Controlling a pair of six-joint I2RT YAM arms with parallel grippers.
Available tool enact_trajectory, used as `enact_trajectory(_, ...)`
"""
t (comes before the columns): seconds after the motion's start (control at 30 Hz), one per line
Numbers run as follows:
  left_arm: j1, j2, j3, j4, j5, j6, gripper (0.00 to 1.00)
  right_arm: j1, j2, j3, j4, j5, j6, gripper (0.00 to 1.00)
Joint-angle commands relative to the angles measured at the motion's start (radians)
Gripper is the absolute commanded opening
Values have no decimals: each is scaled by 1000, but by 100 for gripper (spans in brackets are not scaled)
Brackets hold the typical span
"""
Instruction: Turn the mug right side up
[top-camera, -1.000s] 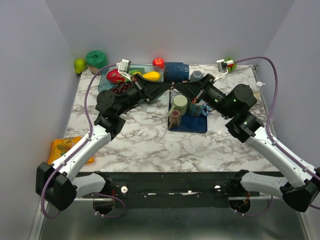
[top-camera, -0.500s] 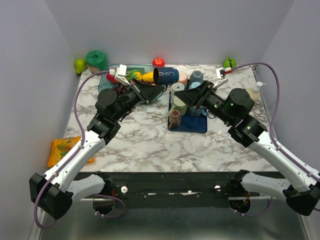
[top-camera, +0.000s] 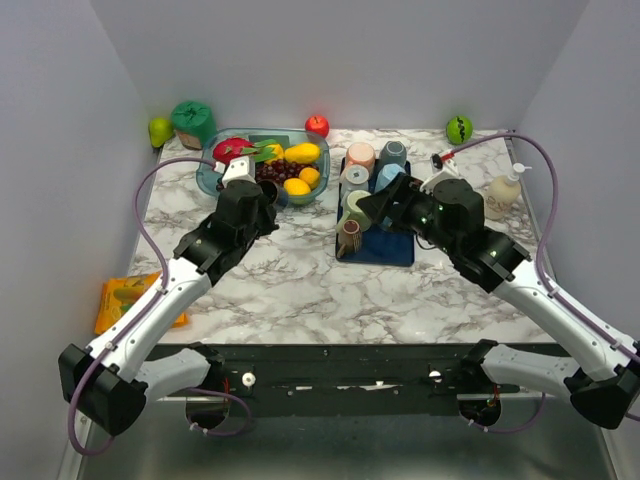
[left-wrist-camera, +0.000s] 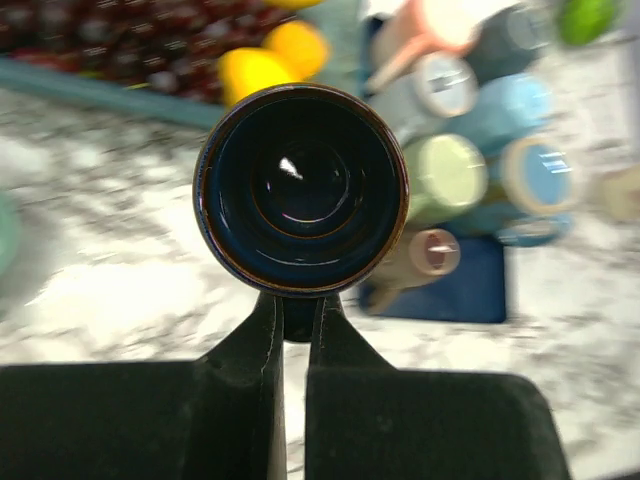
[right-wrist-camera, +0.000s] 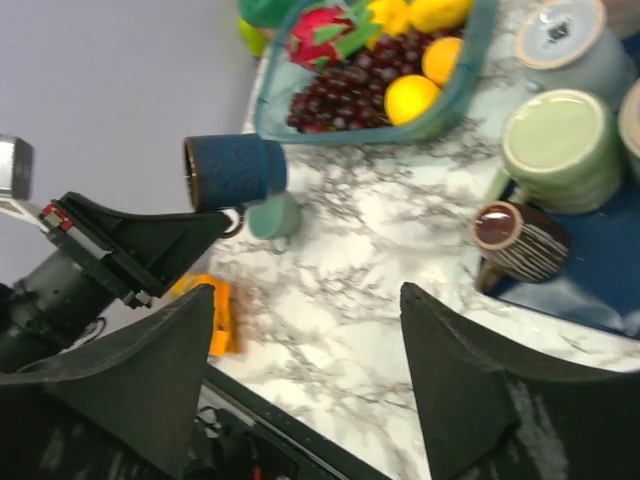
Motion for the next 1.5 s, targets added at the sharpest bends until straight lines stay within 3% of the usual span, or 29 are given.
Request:
enact_trajectory(0.0,4,45,0,-124,-239,134,0,4,35,4,-113,85,-52,95)
enact_trajectory(0.03,3,57,-3,-135,-267,135,0,6,41,4,-119,85,-60,100)
enact_trajectory(0.33,38,223,-54,-105,-298,144,0,6,97,-7,-131,59,-77,100)
enact_trajectory(0.57,161,345,-49,-8,-164,206,0,6,115,-41,-131,48,-82,100)
enact_trajectory(1.03,239,445,-98,156,-52,241,0,6,163,-61,-130,42,-85,100)
enact_trajectory(1.1,239,459,-92,141,-63,227,24,6,179,-61,-130,39,-89,100)
enact_trajectory(1.23,239,458,-94,127,-66,212,49,6,201,-67,-133,40,-92,100)
enact_trajectory(1.47,239,393,-81,92,-51,203,64,6,250,-59,-130,22,-158,100)
